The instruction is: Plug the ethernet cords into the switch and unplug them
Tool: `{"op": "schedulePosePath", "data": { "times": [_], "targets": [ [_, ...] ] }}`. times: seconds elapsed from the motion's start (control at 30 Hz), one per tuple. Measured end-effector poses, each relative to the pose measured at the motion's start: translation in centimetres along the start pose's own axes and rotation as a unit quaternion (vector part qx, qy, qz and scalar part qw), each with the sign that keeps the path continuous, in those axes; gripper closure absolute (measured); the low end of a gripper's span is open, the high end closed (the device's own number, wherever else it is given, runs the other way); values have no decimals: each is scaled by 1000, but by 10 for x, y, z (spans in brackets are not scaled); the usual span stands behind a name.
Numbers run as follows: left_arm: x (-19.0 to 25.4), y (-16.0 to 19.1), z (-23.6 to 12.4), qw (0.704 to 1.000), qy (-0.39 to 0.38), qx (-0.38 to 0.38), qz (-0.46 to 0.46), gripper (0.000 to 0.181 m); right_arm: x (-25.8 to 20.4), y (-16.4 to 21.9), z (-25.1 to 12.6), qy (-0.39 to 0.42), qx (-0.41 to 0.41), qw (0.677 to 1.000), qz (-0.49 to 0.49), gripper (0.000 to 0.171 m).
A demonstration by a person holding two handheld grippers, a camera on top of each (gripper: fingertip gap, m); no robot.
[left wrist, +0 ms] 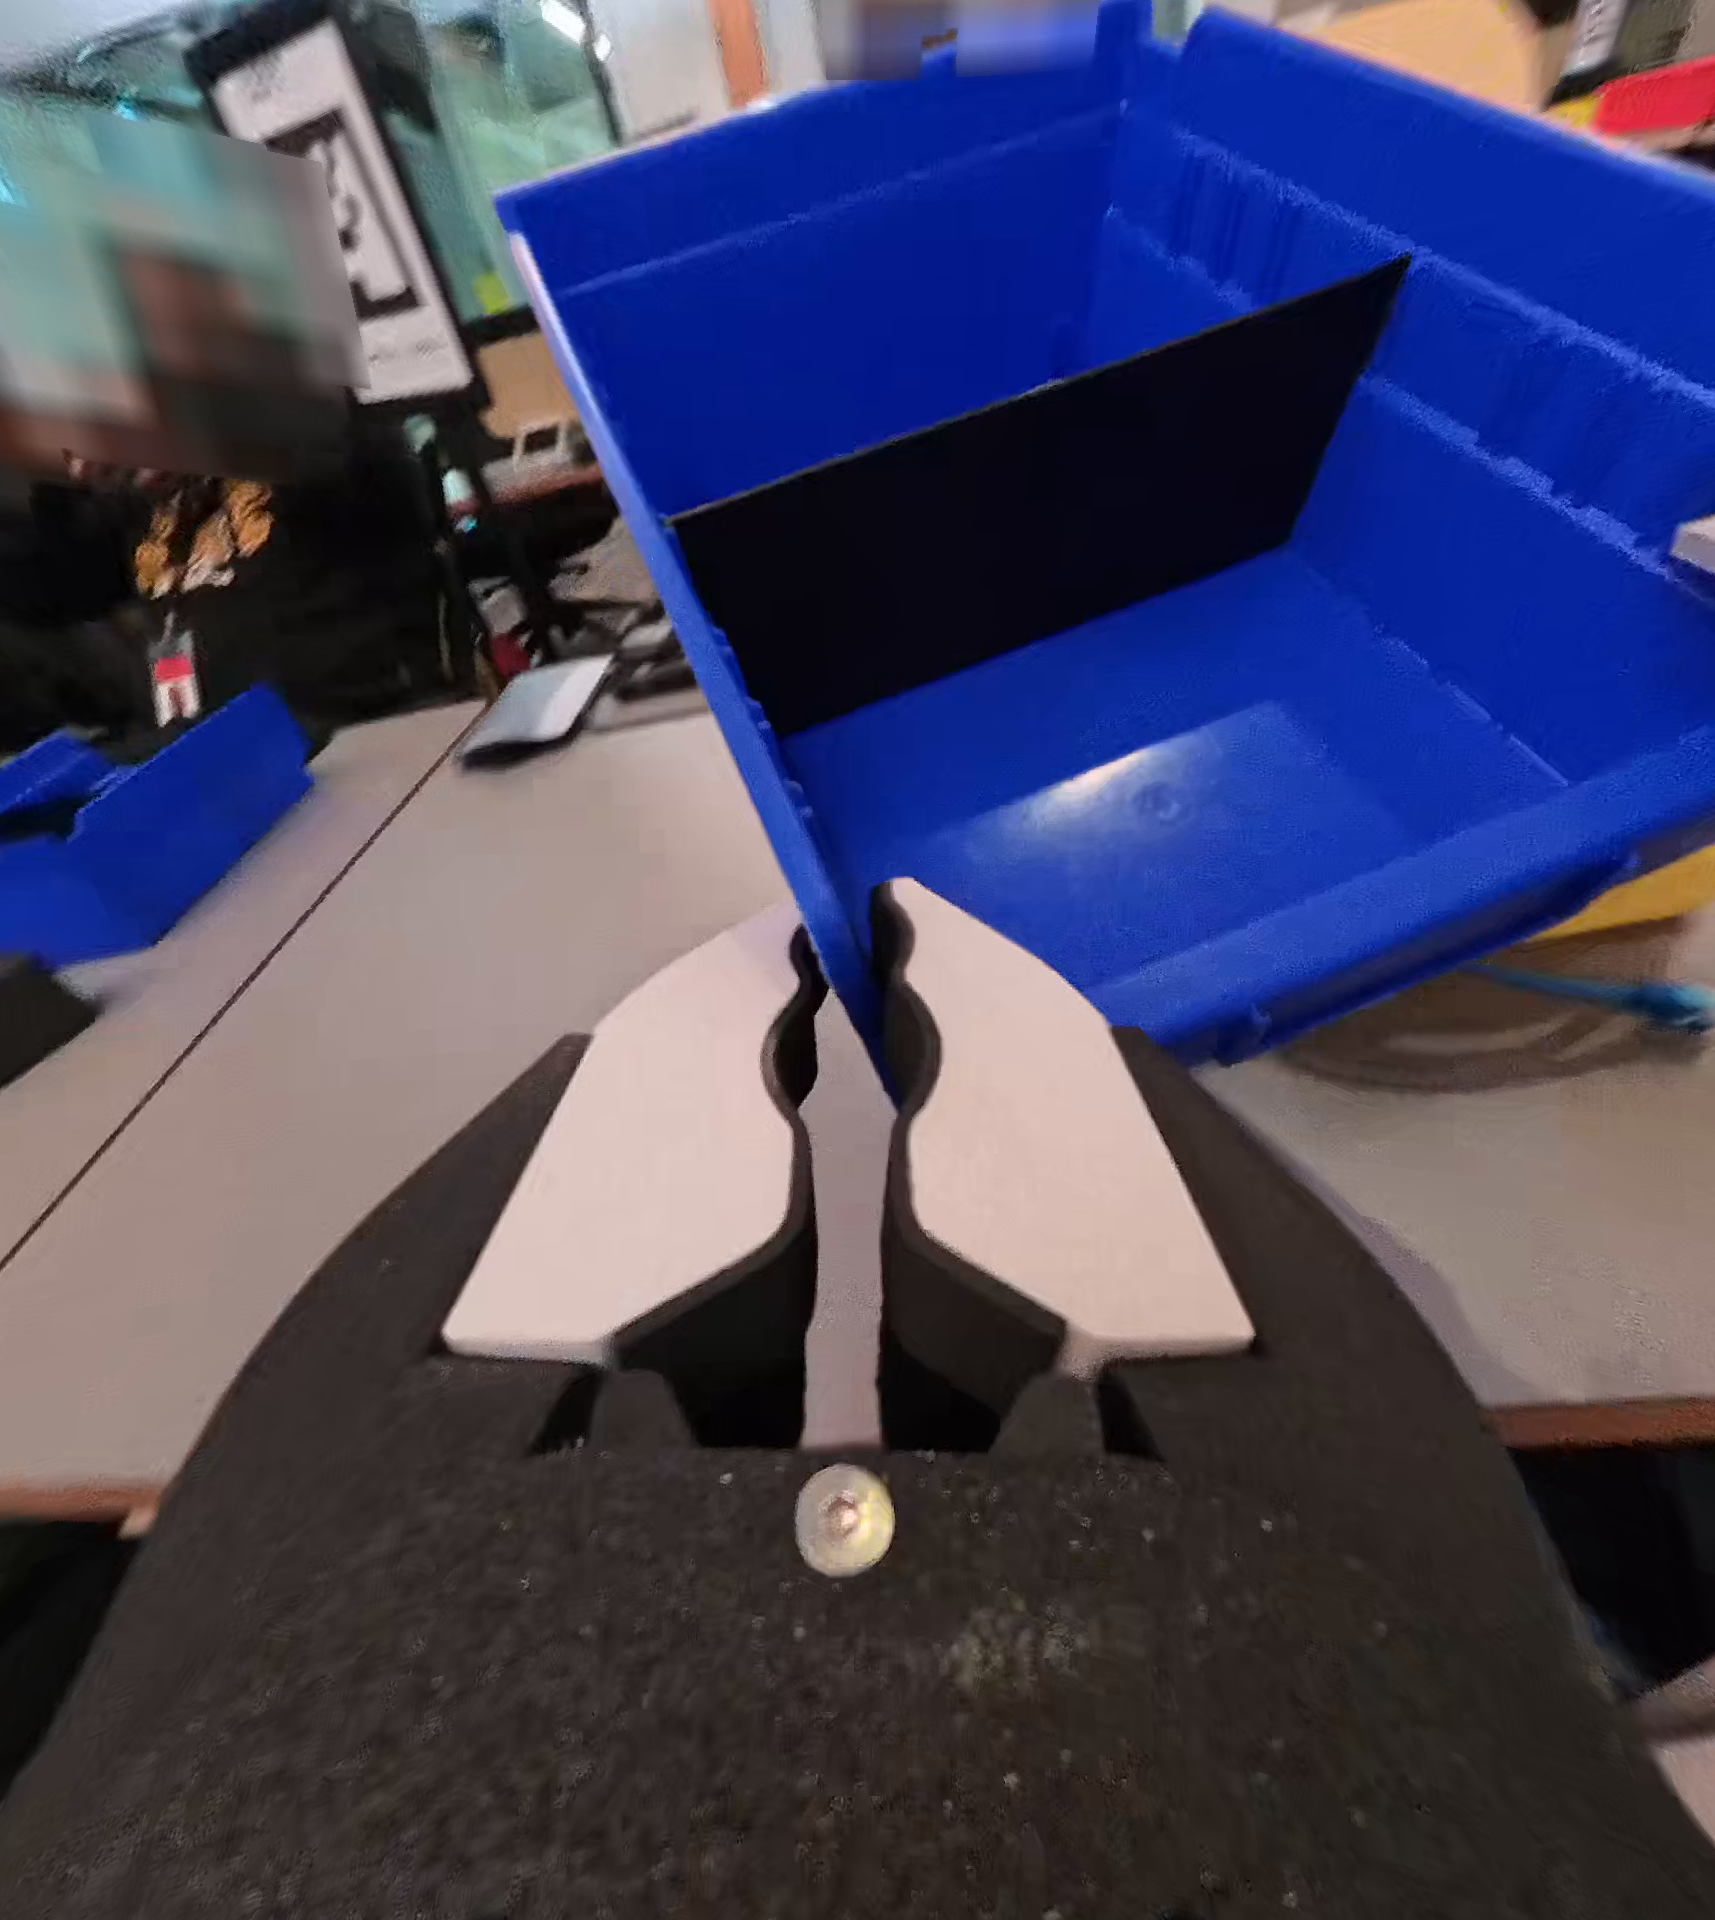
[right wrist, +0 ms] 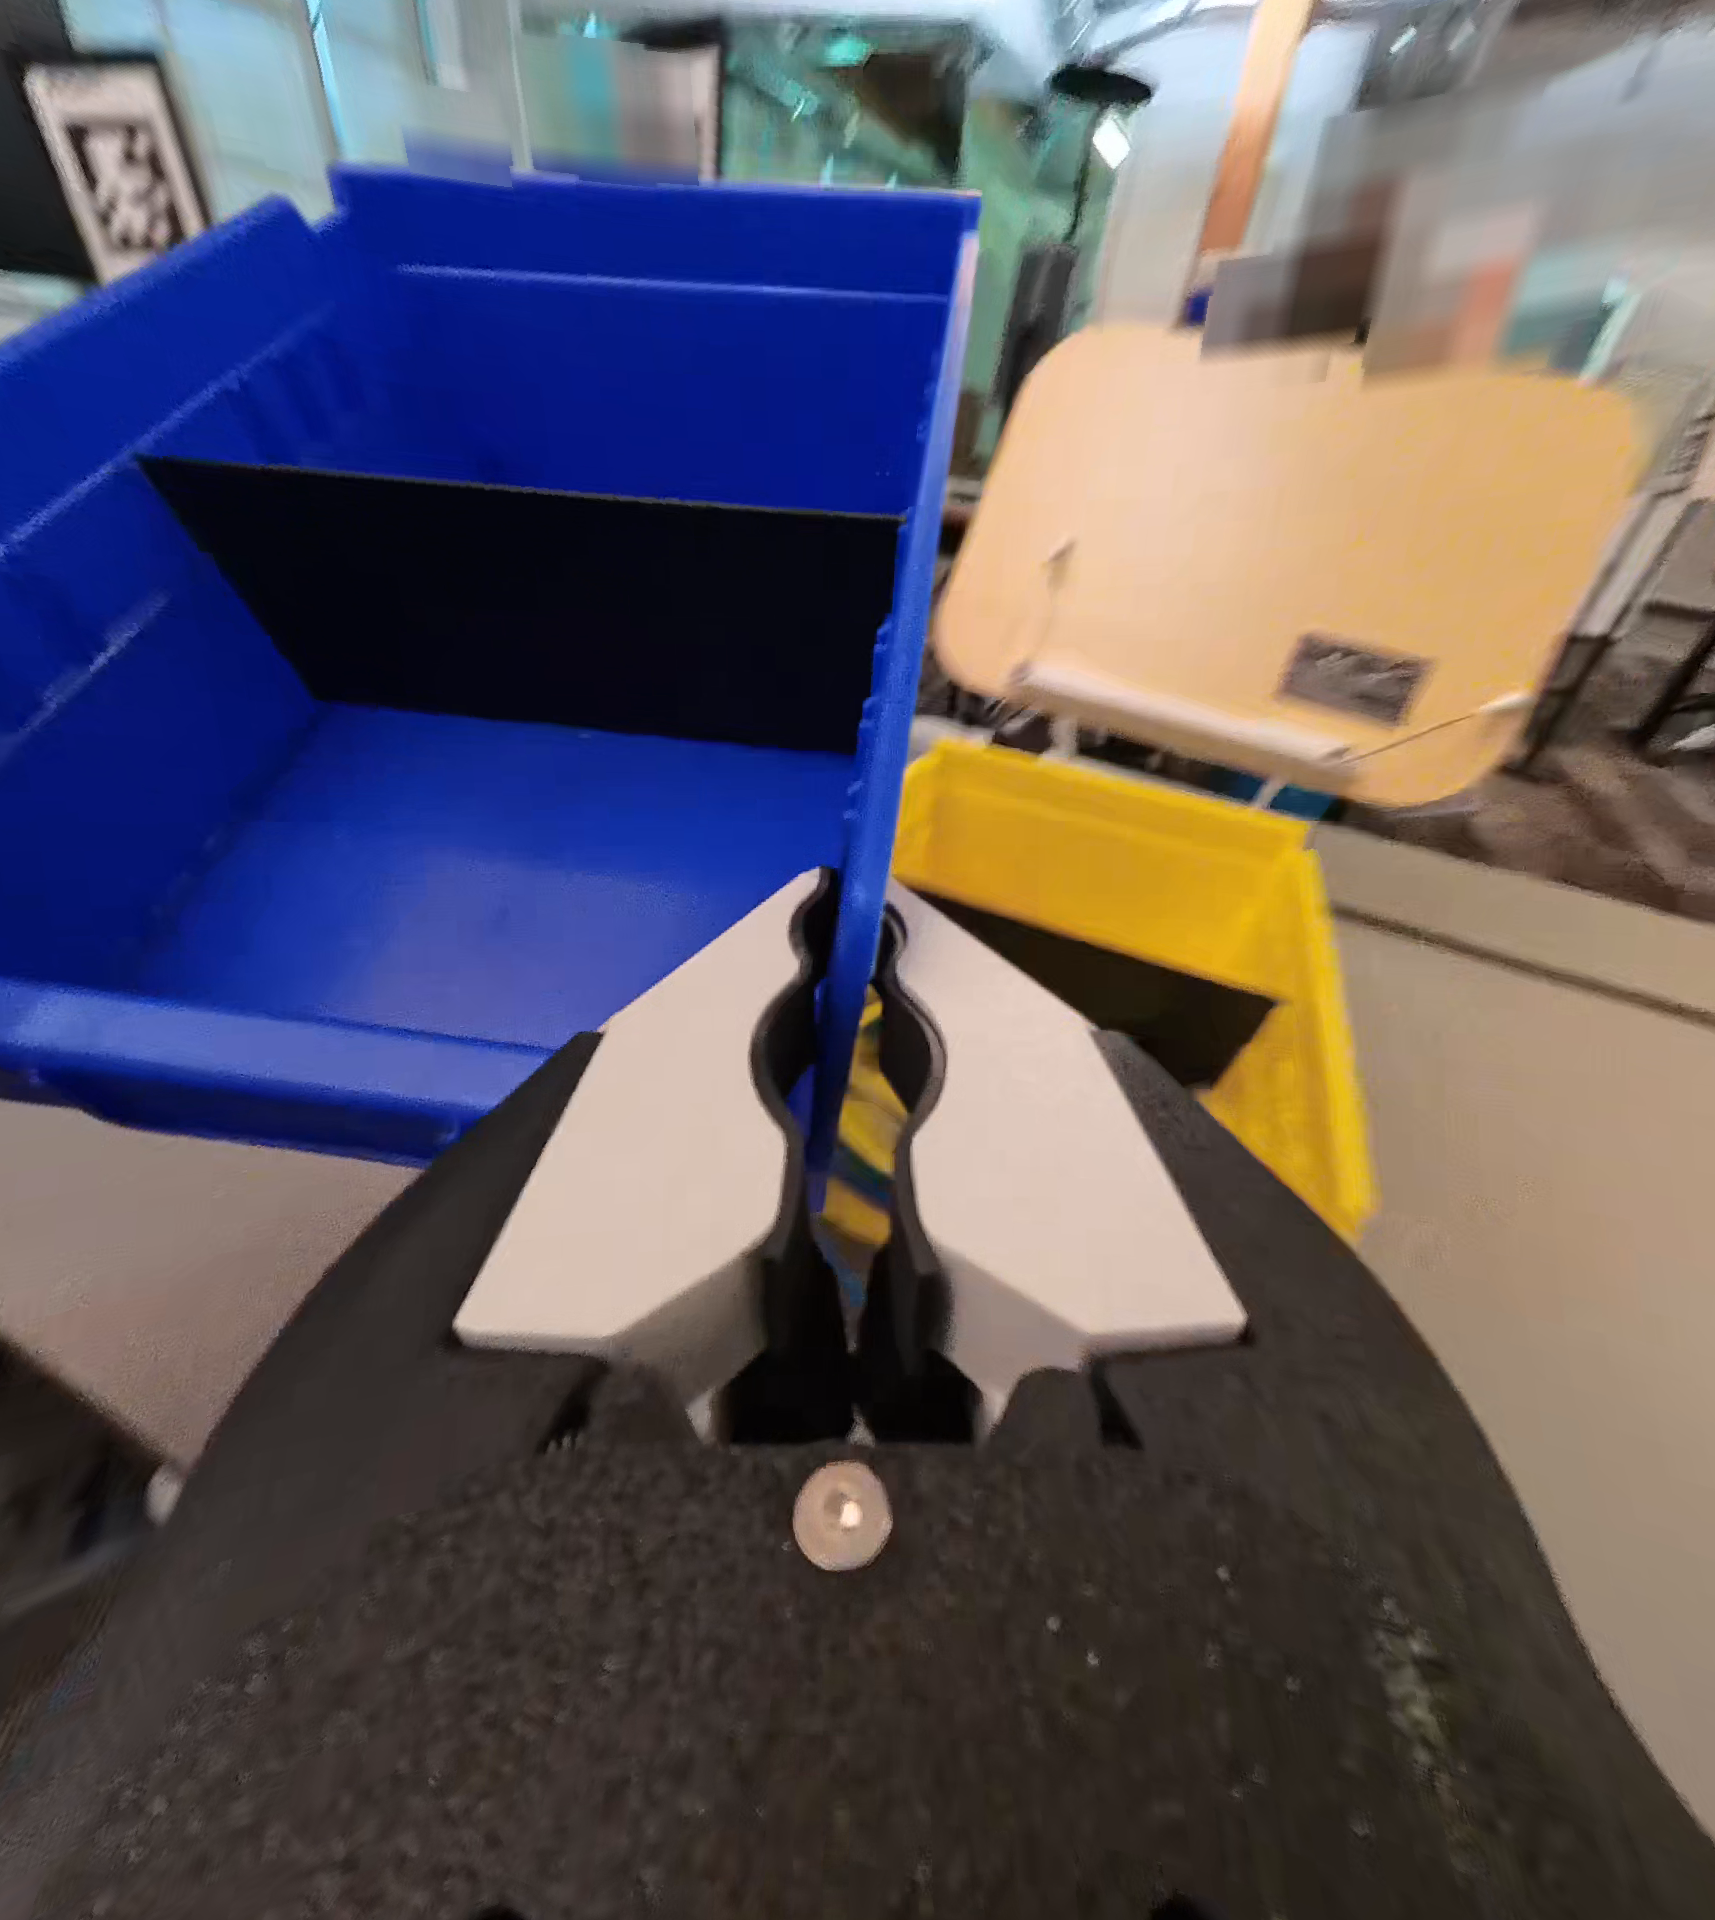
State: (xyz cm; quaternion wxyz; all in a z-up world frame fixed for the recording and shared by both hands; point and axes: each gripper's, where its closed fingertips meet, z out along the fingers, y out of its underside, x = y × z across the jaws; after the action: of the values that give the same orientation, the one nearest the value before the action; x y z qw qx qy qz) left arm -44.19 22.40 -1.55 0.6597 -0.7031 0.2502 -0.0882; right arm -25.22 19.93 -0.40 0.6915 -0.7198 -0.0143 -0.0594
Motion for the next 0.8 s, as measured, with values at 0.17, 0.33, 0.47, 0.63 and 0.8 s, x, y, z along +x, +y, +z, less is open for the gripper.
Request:
{"op": "schedulePosePath", "data": {
  "times": [0.17,0.33,0.47,0.63,0.8],
  "targets": [
    [110,-76,65,996,82,34,-22,174,140,-35,-24,106,27,994,18,168],
    [272,-98,141,984,175,-19,-11,175,306,8,-49,200,-57,978,34,168],
    [388,-53,179,977,194,-72,52,174,401,105,-68,216,-156,961,76,168],
    [453,5,197,971,196,-124,59,173,448,183,-74,203,-215,952,81,168],
    [459,11,197,964,217,-149,32,171,457,193,-58,203,-183,948,160,167]
  ]
}}
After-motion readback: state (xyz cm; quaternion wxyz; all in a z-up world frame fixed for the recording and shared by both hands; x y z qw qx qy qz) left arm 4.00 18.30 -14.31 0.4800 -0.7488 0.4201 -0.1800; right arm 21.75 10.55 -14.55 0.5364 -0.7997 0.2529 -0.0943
